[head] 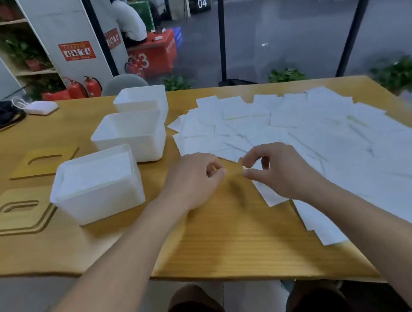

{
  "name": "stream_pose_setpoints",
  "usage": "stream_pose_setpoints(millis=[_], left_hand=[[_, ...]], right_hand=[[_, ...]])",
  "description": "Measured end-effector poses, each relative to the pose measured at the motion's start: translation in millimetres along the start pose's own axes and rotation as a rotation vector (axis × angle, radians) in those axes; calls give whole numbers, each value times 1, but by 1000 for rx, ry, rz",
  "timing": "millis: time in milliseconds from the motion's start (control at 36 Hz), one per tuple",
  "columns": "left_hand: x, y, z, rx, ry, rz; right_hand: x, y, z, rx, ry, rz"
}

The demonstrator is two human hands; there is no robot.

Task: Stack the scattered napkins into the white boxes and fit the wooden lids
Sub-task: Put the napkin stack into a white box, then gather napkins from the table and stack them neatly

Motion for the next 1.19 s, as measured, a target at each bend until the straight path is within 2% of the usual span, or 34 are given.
stream_pose_setpoints(millis=[167,528,667,833,917,1028,1194], left_hand=[[-10,-8,-28,14,20,-11],[3,-2,-44,-74,276,-49],[-7,-6,-50,-43,186,-170],[-2,0,-51,21,165,-204],[11,13,-47,23,76,-220],[39,27,-36,-40,-1,-137],[47,35,-29,-92,-4,-125]], right_hand=[[-27,10,5,22,191,-56],[-13,11,-24,-50,402,169],[-11,17,-30,-45,257,261],[-5,28,-38,105,158,440],[-9,30,-37,126,136,394],[-20,25,-29,80,79,245],[-21,19,-27,54,88,231]])
Point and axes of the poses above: each hand's wrist, its own y-axis away from the middle knuckle, its own z-axis out of the back of the hand, x = y × z, the point moved 7 cm from there along -y, towards the middle knuckle, and after that the axes turned 9 degrees about -y, right-handed, at the moved point
